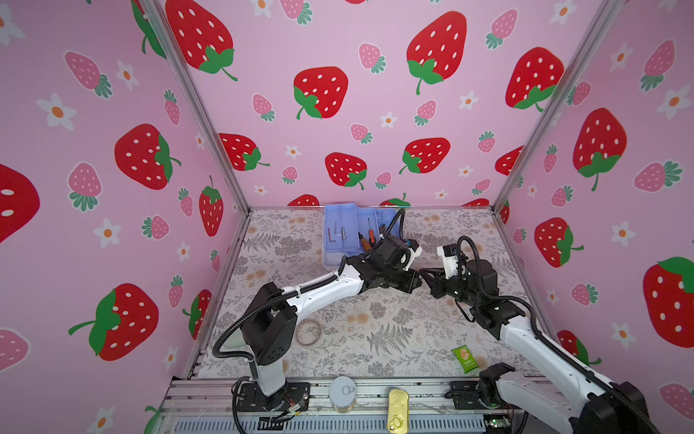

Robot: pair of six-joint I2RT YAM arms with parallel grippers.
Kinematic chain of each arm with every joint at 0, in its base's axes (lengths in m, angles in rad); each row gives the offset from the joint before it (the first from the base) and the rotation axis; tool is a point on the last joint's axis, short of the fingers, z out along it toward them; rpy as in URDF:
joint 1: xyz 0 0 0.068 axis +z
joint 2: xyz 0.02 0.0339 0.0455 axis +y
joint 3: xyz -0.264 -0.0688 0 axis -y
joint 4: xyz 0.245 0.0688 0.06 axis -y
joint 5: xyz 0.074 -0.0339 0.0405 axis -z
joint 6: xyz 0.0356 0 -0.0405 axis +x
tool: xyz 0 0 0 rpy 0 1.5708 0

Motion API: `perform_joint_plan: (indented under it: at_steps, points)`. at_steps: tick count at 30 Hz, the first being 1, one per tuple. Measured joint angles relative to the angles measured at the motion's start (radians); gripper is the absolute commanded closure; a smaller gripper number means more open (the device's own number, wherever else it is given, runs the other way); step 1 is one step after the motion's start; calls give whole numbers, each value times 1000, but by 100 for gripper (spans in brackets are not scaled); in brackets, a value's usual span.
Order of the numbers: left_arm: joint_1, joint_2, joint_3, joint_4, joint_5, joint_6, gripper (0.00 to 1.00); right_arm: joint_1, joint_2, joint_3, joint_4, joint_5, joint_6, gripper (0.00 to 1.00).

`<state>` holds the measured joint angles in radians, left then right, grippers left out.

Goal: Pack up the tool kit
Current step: 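Carry the hex key to the box with the left gripper while the right draws back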

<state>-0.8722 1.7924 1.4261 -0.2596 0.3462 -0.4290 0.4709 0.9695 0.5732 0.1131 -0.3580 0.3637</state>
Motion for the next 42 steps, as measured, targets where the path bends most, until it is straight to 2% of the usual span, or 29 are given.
perform_joint_plan:
  at_steps: [2, 4, 8, 14, 19, 28, 42]
  points:
    - [8, 0, 0, -14, -51, 5, 100, 0, -32, -1, 6, 19, 2, 50]
    - [32, 0, 2, -43, -97, 5, 100, 0, -74, -5, 10, 39, 7, 47]
    - [147, 0, 19, -90, -167, -6, 100, 0, -173, -23, 36, 107, 14, 37]
    - [379, -1, 24, -85, -240, -42, 100, -7, -219, -61, 53, 194, 20, 36]
    - [485, 11, 55, -74, -286, -51, 100, -11, -174, -83, 51, 212, 25, 36]
    - [534, 254, 392, -127, -390, 1, 100, -23, -126, -83, 71, 212, 26, 35]
    - [555, 425, 636, -262, -549, 63, 98, -49, -65, -92, 111, 201, 25, 35]
